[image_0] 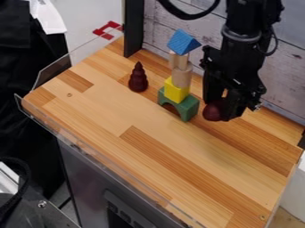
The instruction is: Move the brown egg to the right
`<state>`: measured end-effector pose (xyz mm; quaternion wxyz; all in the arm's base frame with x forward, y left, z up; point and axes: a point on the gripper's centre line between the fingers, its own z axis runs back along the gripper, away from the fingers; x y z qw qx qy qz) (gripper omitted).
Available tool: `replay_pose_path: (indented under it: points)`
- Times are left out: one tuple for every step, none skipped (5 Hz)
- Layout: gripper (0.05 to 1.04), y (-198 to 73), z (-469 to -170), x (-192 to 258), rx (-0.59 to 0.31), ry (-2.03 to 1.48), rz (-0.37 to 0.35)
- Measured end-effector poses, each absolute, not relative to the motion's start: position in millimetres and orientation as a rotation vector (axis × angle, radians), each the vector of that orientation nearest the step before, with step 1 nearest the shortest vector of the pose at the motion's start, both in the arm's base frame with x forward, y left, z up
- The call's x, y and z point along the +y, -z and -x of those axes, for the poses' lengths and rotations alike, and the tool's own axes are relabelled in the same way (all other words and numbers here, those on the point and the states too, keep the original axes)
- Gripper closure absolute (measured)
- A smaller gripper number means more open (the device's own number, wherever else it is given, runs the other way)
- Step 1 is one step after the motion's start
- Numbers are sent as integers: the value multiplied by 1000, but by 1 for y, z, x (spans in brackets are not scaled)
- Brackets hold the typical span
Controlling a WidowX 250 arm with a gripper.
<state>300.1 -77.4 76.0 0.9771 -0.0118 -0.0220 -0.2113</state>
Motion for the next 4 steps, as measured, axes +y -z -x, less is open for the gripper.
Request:
replay_pose_path:
  points:
    - [522, -65, -304, -81, -41, 432, 40]
    - [522, -57, -303, -82, -20, 428, 51]
    - [522, -55, -307, -85, -54, 403, 59]
    - [522, -42, -308, -87, -74, 365, 25]
